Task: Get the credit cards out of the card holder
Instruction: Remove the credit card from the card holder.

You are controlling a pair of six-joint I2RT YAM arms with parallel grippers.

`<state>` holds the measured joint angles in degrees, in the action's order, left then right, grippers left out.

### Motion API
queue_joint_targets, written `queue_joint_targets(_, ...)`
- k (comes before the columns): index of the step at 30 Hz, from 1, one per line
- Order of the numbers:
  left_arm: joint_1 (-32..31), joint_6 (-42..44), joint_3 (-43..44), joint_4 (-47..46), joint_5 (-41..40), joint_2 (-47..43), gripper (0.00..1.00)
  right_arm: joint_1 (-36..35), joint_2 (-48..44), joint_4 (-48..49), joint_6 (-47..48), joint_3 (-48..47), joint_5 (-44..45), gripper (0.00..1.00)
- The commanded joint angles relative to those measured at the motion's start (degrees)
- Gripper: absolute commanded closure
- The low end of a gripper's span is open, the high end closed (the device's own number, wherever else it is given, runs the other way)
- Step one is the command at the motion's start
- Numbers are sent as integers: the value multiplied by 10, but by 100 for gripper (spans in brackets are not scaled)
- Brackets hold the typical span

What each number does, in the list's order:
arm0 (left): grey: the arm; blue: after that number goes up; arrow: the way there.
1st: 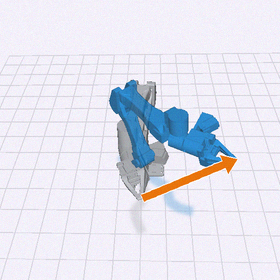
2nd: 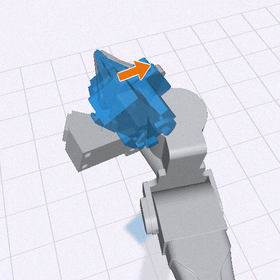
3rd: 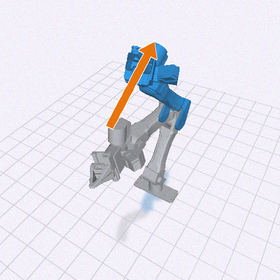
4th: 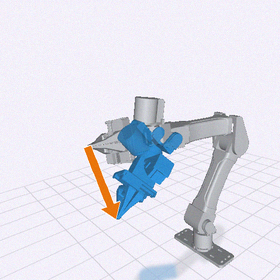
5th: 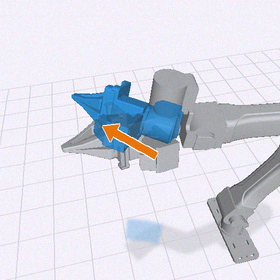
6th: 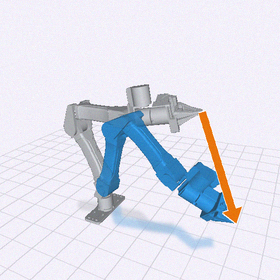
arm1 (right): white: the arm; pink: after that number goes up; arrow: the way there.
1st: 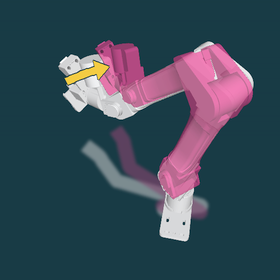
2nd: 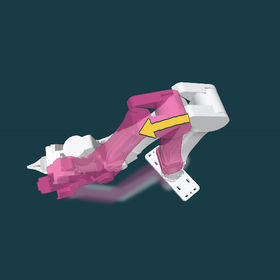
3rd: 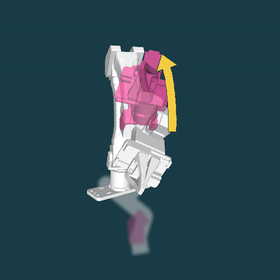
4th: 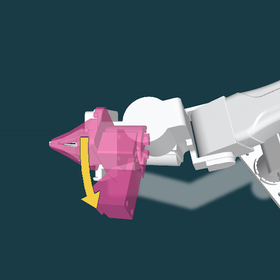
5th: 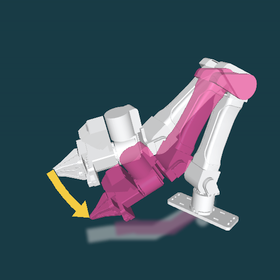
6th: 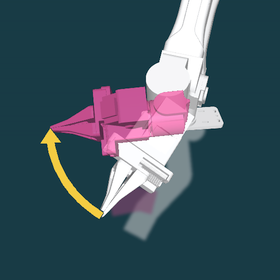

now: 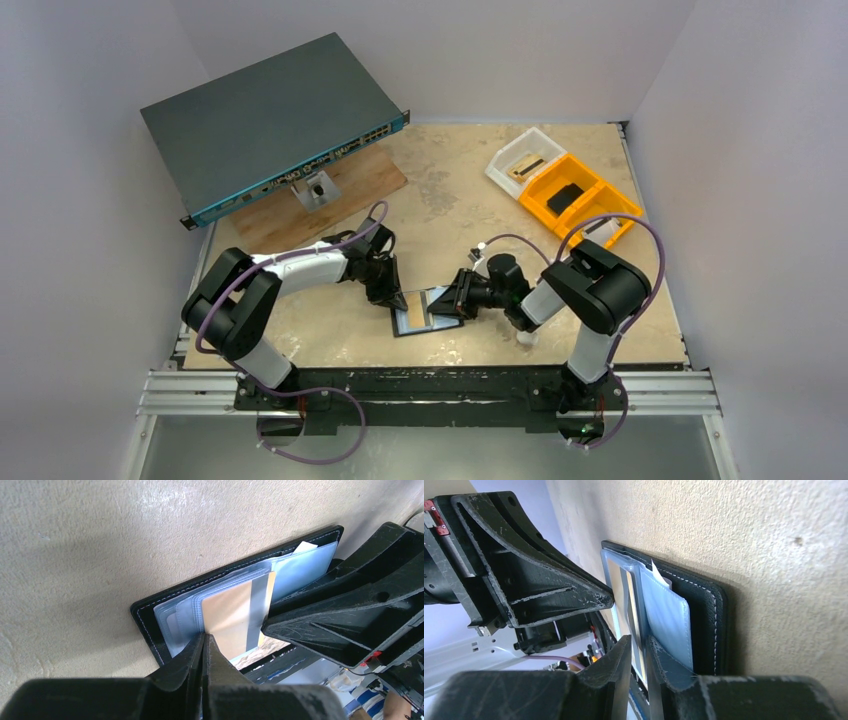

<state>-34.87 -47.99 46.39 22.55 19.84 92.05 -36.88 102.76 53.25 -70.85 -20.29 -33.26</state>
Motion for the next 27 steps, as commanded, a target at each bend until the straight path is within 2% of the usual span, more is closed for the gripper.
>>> queue_joint_targets(1,4,21,-31,42,-97,26,100,6,7,48,-16,8,-13,82)
queue_joint_targets(12,5,24,-32,40,-93,30,100,6,40,111,-48,14,-20,84)
queue_joint_targets(19,5,23,-34,45,-101,28,100,6,33,114,-53,25,-7,100)
queue_joint_targets(27,8,26,-35,55,-116,22,100,9,14,91,-41,39,19,100)
